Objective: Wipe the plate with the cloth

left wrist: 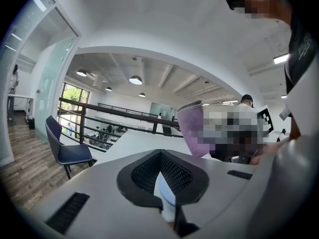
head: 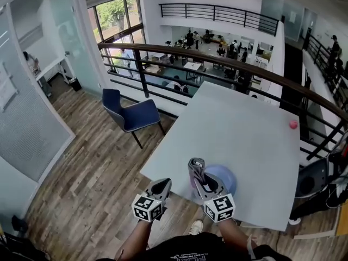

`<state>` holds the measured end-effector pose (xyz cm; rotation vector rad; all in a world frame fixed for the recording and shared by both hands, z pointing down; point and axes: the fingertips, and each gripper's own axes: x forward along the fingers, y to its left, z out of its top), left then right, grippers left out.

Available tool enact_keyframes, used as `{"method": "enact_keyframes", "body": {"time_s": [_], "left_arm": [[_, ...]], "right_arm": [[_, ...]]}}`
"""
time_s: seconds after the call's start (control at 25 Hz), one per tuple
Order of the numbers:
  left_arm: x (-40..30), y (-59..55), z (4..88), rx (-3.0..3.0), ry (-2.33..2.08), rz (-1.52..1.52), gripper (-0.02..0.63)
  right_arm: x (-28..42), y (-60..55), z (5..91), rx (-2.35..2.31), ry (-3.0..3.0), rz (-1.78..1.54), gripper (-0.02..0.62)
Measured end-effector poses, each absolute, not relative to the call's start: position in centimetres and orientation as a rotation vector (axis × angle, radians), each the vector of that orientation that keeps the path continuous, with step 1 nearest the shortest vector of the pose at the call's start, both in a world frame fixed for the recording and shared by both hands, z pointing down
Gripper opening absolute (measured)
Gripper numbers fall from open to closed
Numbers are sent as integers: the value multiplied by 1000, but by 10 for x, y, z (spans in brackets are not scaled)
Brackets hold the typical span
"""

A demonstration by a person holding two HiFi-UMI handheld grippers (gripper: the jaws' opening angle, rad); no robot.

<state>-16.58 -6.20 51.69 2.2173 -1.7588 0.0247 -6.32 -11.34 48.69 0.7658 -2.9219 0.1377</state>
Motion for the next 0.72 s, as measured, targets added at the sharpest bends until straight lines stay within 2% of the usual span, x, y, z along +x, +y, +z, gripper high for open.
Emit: {"method": "enact_keyframes", "body": {"time_s": [0.72], "left_arm": [[-127, -164, 518, 2229, -1703, 78, 3]], "right_arm": [[-8, -210, 505, 863, -2889, 264, 115]]}}
